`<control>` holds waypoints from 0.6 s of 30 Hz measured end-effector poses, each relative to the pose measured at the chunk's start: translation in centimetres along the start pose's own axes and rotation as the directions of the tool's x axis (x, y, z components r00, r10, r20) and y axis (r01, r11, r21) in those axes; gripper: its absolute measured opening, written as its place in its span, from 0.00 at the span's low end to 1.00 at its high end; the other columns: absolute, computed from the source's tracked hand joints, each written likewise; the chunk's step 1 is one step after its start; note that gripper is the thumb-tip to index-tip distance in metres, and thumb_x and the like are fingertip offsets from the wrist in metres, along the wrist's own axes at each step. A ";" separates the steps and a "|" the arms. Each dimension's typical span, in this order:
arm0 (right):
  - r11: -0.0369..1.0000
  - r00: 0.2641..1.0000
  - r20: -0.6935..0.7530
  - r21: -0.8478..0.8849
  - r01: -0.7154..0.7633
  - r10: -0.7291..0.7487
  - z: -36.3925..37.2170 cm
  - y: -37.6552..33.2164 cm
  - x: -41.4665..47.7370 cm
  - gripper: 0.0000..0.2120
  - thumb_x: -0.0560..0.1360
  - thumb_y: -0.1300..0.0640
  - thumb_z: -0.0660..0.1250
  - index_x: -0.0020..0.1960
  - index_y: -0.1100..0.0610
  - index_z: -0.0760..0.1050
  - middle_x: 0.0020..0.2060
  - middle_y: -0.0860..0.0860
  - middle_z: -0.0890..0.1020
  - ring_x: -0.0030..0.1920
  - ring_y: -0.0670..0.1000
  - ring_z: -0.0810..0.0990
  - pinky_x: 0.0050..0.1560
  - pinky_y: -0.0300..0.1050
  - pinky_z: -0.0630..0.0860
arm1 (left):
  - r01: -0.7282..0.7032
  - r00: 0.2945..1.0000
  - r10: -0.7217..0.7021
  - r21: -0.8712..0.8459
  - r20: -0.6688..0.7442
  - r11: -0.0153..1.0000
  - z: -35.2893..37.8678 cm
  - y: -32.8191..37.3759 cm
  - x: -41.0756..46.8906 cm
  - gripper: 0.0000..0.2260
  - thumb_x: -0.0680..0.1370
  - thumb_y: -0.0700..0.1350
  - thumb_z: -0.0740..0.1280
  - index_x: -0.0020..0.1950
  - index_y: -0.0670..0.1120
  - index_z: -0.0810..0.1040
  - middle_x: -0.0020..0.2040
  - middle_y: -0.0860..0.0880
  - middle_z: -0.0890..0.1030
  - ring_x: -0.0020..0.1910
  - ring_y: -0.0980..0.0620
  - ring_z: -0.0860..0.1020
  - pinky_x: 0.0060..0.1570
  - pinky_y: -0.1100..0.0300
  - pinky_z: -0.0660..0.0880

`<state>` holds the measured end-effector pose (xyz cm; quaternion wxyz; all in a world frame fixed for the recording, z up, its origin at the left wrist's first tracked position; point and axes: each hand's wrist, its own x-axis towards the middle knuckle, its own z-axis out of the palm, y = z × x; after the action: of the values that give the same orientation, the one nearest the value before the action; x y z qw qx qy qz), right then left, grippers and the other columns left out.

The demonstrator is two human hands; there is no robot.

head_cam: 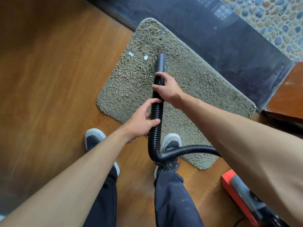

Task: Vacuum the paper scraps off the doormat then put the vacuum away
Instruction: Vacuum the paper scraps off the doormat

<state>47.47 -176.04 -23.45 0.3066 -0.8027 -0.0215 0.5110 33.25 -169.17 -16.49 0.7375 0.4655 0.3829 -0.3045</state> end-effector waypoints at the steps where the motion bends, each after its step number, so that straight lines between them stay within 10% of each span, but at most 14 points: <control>1: 1.000 1.000 0.018 -0.014 0.005 -0.004 0.5 -0.3 -0.1 0.26 0.75 0.58 0.69 0.72 0.50 0.68 0.59 0.56 0.79 0.52 0.54 0.83 0.57 0.56 0.80 | 0.005 1.000 -0.005 -0.015 -0.003 1.000 -0.3 -0.3 -0.4 0.25 0.80 0.32 0.63 0.68 0.60 0.68 0.59 0.32 0.78 0.46 0.47 0.79 0.43 0.48 0.81; 18: 0.915 0.986 0.131 -0.377 0.145 -0.102 5.5 -4.6 -0.6 0.26 0.77 0.53 0.68 0.74 0.52 0.67 0.66 0.55 0.76 0.63 0.54 0.77 0.62 0.42 0.72 | 0.002 0.999 -0.011 -0.175 -0.048 0.985 -4.7 -2.8 -3.2 0.25 0.80 0.32 0.63 0.66 0.61 0.69 0.57 0.31 0.79 0.56 0.33 0.80 0.40 0.50 0.81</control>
<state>43.87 -169.91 -22.19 0.1731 -0.8154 -0.1888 0.5192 28.04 -165.65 -16.33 0.7649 0.4052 0.4277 -0.2606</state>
